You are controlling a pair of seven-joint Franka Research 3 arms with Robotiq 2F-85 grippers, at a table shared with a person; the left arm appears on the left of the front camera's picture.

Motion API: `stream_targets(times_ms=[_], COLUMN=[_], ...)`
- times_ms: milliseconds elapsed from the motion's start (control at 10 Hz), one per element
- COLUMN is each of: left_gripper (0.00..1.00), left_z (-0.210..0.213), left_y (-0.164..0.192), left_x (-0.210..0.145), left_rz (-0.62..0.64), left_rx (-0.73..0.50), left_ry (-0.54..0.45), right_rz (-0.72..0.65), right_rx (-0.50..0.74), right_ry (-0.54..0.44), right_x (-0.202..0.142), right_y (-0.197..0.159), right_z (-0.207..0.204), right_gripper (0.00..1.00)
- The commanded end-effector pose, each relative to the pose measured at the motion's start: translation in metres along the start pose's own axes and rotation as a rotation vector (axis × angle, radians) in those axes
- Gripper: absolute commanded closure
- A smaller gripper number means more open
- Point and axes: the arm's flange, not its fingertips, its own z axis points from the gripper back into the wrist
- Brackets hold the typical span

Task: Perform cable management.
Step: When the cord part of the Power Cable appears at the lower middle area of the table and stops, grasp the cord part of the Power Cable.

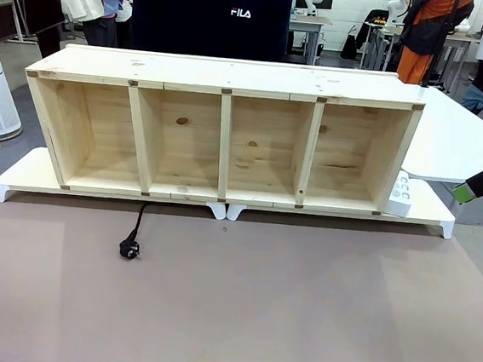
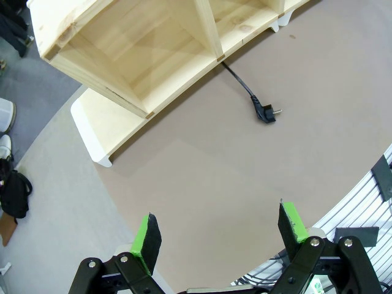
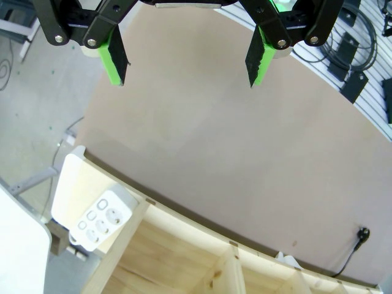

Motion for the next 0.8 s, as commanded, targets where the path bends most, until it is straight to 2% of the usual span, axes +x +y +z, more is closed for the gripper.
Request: stream_targets(times_ms=[0,700], left_gripper=[0.00,0.00], left_z=[-0.0009,-0.0009], left_y=[0.0009,0.0009], left_x=[0.0027,0.0027], left_rz=[-0.007,-0.007], left_rx=[0.003,0.003], left_ry=[-0.011,-0.011], right_rz=[-0.005,-0.005], right_rx=[-0.002,-0.002], right_ry=[-0.002,-0.002], right_x=[0.0014,0.0014], right_y=[-0.0011,-0.0011], right_z=[-0.0023,-0.0023], right_gripper=[0.00,0.00])
